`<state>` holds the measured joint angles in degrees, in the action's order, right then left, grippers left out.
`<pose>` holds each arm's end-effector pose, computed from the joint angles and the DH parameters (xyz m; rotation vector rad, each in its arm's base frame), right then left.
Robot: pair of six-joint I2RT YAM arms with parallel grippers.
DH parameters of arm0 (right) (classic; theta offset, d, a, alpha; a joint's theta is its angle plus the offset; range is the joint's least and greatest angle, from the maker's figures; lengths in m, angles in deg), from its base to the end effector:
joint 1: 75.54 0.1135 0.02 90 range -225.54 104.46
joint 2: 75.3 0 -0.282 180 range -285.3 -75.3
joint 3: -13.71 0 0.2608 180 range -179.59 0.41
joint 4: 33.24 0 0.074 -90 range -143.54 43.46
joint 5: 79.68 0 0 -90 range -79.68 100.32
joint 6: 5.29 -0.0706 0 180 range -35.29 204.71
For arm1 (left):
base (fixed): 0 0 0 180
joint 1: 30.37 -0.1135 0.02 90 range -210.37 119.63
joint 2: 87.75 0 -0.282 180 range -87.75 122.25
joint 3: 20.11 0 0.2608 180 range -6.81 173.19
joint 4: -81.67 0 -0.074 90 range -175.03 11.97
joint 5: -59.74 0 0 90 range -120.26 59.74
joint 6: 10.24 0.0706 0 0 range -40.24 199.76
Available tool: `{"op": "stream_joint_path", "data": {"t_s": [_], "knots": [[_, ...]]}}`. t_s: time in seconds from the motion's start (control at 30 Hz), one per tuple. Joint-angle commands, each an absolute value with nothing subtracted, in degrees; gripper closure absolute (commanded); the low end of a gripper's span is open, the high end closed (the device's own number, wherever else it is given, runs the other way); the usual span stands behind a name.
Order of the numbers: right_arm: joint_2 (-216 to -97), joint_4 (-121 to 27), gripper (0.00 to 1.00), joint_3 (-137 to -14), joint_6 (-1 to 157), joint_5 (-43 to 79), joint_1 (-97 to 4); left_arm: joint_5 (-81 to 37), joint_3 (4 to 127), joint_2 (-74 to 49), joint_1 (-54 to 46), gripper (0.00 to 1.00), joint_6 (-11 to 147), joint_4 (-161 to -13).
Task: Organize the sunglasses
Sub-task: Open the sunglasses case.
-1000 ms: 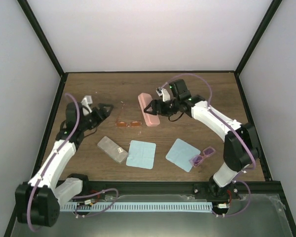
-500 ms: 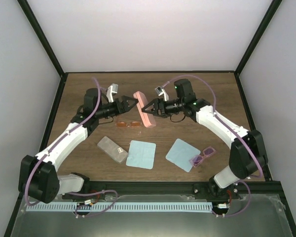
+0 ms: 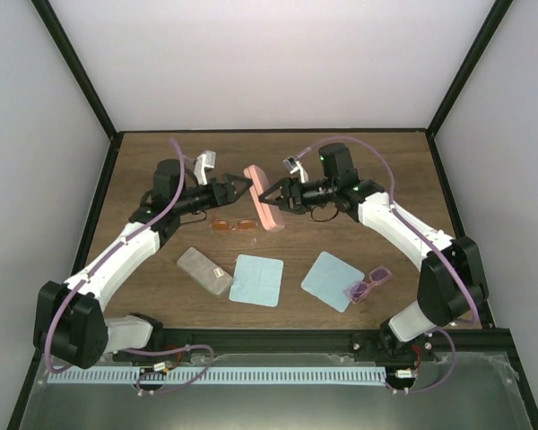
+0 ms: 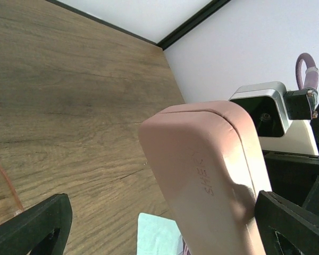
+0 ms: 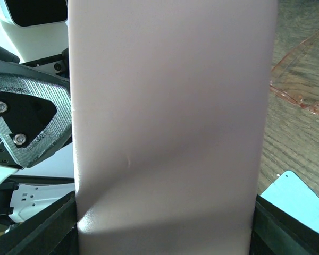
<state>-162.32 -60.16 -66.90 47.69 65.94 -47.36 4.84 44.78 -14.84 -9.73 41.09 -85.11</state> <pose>0.2895 0.2212 0.3034 -0.4665 2.3017 1.6600 0.2835 -0.1501 0.2989 0.1165 2.0875 -1.2534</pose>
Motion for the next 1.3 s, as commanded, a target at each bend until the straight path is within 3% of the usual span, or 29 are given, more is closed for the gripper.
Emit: {"op": "stream_joint_path", "data": {"t_s": [0.0,0.47,0.7,1.03,1.27], "knots": [[-159.2,-51.9,0.38,-68.7,47.0,72.3,-47.3,1.9,43.3,-13.0,-9.0,0.04,43.5,-80.1],[-154.9,-41.7,0.39,-62.7,40.5,74.7,-50.6,0.2,39.4,-12.9,-8.8,0.04,43.4,-79.5],[-158.0,-59.0,0.40,-68.1,52.2,68.6,-50.7,1.9,41.7,-13.7,-8.9,0.03,42.0,-81.2],[-158.7,-56.7,0.39,-66.7,50.3,67.7,-50.8,11.1,42.7,-18.1,-8.9,0.00,38.4,-93.8],[-159.1,-54.6,0.39,-64.9,48.9,67.8,-50.7,12.4,43.9,-17.8,-7.1,0.00,39.5,-92.7]]}}
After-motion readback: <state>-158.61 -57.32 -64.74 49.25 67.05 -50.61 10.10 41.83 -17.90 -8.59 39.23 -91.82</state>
